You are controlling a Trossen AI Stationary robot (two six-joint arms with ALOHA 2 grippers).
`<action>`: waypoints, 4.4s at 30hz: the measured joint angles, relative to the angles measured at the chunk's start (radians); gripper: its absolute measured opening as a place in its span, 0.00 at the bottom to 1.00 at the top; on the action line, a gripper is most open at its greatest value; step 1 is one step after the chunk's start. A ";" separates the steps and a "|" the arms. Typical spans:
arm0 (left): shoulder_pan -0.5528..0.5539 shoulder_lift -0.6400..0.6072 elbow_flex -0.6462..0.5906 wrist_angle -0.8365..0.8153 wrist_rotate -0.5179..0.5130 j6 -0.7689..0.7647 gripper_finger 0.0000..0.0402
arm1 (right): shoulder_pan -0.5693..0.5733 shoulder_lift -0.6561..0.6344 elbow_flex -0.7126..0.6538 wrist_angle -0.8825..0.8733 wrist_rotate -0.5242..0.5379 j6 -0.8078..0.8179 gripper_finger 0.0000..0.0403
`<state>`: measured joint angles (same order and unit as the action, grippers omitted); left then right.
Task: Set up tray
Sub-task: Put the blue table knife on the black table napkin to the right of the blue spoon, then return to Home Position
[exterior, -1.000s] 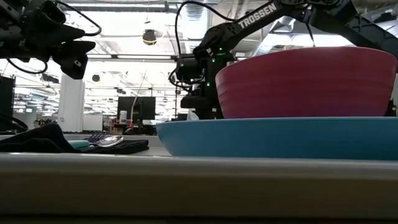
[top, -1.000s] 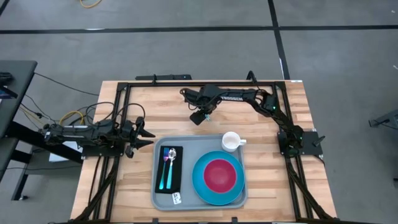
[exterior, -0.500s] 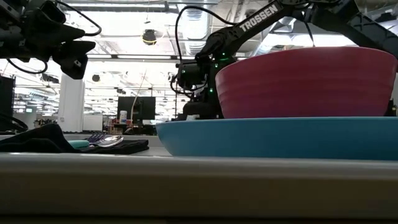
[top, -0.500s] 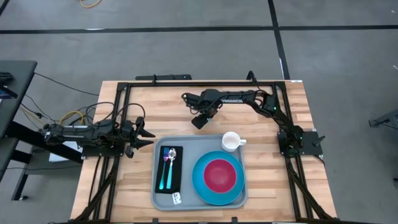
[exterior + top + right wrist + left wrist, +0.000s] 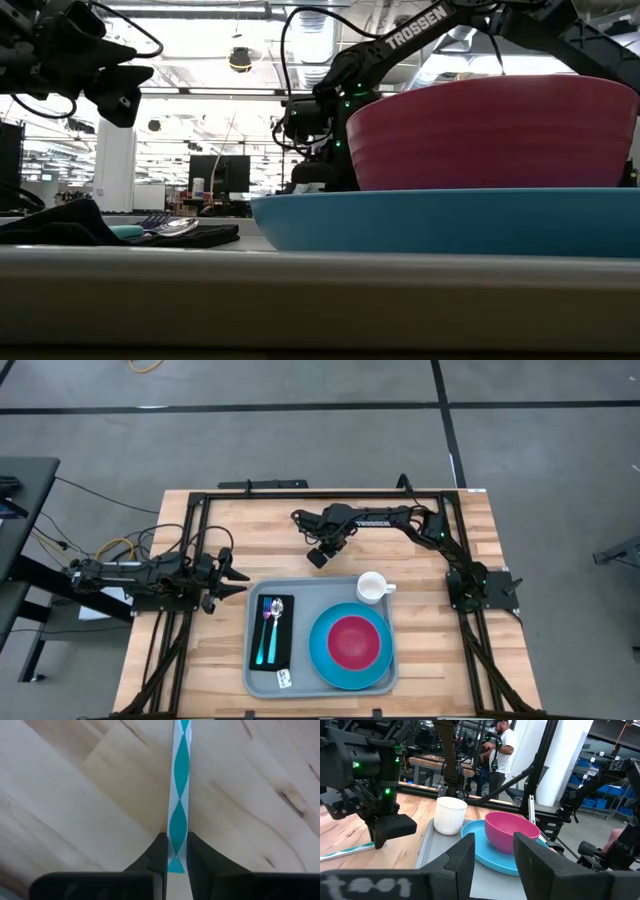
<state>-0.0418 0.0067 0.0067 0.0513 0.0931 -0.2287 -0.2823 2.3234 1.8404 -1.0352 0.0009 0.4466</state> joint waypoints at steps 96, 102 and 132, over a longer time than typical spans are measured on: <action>0.000 0.000 0.000 -0.018 -0.104 0.050 0.30 | 0.609 0.153 0.419 0.235 -0.104 1.492 0.10; 0.000 0.000 0.000 -0.018 -0.104 0.048 0.30 | 0.588 0.152 0.419 0.236 -0.162 1.491 0.11; 0.000 0.000 0.000 -0.018 -0.104 0.050 0.30 | 0.583 0.152 0.419 0.262 -0.116 1.491 0.13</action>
<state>-0.0418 0.0063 0.0063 0.0330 -0.0105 -0.1789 0.3008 2.4752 2.2597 -0.7737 -0.1149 1.9377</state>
